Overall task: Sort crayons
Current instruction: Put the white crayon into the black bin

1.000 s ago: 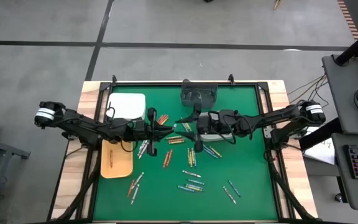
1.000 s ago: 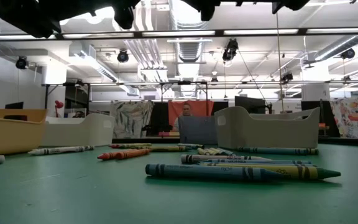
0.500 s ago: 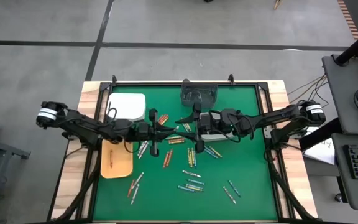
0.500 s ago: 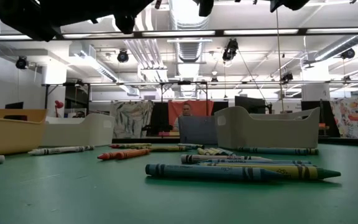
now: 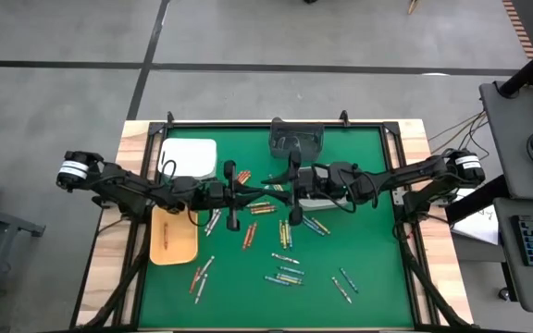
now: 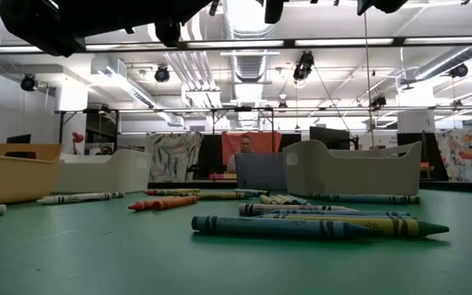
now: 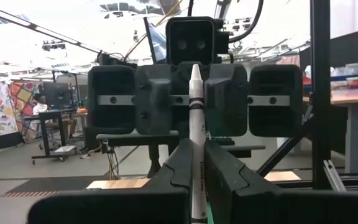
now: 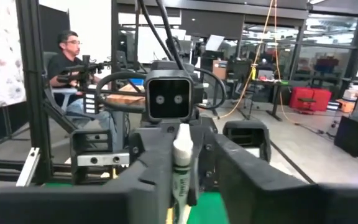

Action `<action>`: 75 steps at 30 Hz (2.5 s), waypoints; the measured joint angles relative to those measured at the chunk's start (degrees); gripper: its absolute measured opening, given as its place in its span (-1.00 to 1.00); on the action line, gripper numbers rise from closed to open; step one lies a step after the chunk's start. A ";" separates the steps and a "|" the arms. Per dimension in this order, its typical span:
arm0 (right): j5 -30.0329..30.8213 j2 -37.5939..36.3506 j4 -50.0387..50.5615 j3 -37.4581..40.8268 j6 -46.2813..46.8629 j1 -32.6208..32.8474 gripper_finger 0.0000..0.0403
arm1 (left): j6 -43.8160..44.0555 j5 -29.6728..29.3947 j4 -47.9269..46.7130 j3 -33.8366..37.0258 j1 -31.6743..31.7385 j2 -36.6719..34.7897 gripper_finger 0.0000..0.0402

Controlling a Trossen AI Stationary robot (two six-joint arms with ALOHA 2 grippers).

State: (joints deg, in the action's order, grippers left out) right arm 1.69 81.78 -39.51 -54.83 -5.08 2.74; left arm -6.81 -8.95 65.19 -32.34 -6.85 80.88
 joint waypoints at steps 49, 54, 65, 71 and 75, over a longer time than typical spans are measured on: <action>0.84 13.01 60.98 -37.57 -10.44 -29.07 -0.93 | -0.26 -25.45 -29.85 0.66 0.22 -28.22 -0.25; 0.65 17.41 66.18 -40.26 -13.96 -31.16 -0.93 | -3.92 -27.75 -29.89 0.66 0.22 -29.84 -0.25; -1.48 31.03 79.08 -52.88 -22.81 -35.92 -0.94 | -7.75 -28.21 -34.00 0.66 0.22 -34.78 -0.25; -5.16 38.55 87.49 -61.64 -24.03 -37.46 -0.94 | -7.77 -30.20 -36.69 0.66 0.22 -36.58 -0.25; -5.22 41.07 92.26 -64.11 -25.50 -38.01 -0.94 | -7.74 -31.12 -38.91 0.66 0.22 -37.41 -0.25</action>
State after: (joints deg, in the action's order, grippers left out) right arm -3.52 122.85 52.75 -118.93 -30.58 -35.27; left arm -14.55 -40.07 26.28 -31.68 -6.63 43.48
